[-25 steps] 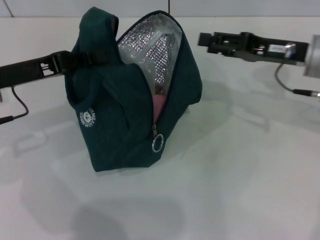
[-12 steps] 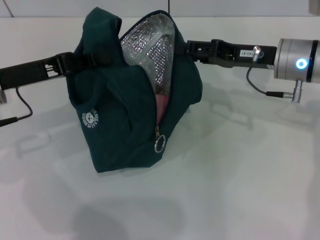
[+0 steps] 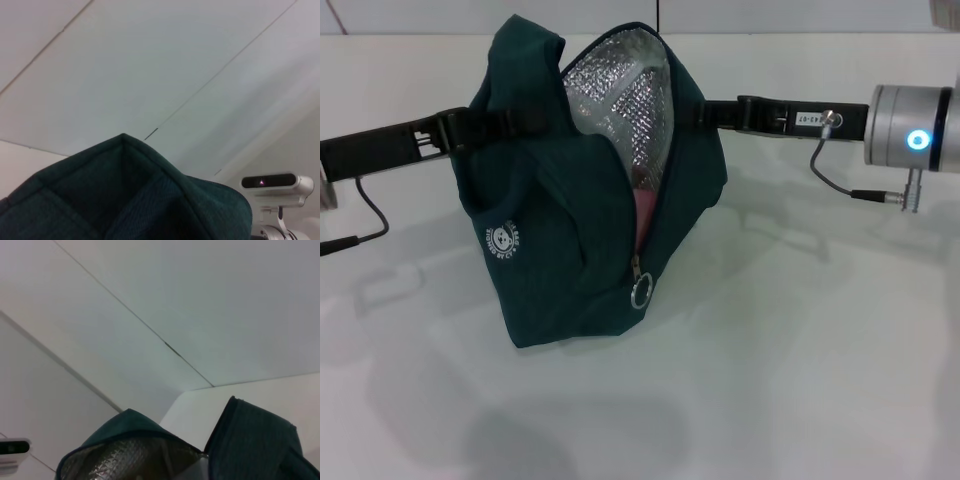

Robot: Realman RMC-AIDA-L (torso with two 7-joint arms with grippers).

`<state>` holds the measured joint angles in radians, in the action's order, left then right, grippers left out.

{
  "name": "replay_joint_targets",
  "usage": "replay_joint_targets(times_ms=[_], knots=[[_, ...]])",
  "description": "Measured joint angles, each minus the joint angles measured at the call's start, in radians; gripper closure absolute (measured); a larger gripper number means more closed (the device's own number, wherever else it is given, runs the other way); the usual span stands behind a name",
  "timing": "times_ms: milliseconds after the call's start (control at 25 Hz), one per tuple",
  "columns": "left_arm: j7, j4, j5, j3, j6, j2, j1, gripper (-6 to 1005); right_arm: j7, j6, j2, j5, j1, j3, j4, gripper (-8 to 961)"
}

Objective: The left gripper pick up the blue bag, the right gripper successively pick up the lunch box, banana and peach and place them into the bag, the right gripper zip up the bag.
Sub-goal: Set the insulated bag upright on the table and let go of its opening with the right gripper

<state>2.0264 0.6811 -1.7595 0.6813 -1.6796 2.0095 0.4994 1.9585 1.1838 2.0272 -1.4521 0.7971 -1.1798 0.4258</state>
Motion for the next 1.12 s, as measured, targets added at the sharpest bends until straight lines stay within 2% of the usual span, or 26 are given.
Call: replay_joint_targets(times_ms=[240,640,760,880,1000,1120], knots=[[0.0,0.0,0.0,0.0,0.0,0.0,0.0,961,-0.018,-0.002,0.002,0.005,0.0,0.0,0.0,712],[-0.003,0.0,0.003,0.002,-0.003,0.001,0.003,961,-0.183,0.094,-0.001,0.126,-0.037,0.004,0.012,762],[0.004,-0.008,0.012,0.002,-0.028,0.001,0.034,961,-0.201,0.135,-0.004,0.15,-0.081,0.008,0.072,789],[0.007,-0.056,0.01,0.003,-0.054,0.003,0.071,961,-0.202,0.194,-0.004,0.18,-0.175,0.004,0.21,821],[0.002,-0.106,0.0,0.01,-0.056,0.005,0.092,961,-0.195,0.244,-0.003,0.199,-0.237,0.002,0.287,856],[-0.012,-0.142,-0.01,0.016,-0.038,0.02,0.11,961,-0.191,0.3,-0.006,0.217,-0.301,0.002,0.327,873]])
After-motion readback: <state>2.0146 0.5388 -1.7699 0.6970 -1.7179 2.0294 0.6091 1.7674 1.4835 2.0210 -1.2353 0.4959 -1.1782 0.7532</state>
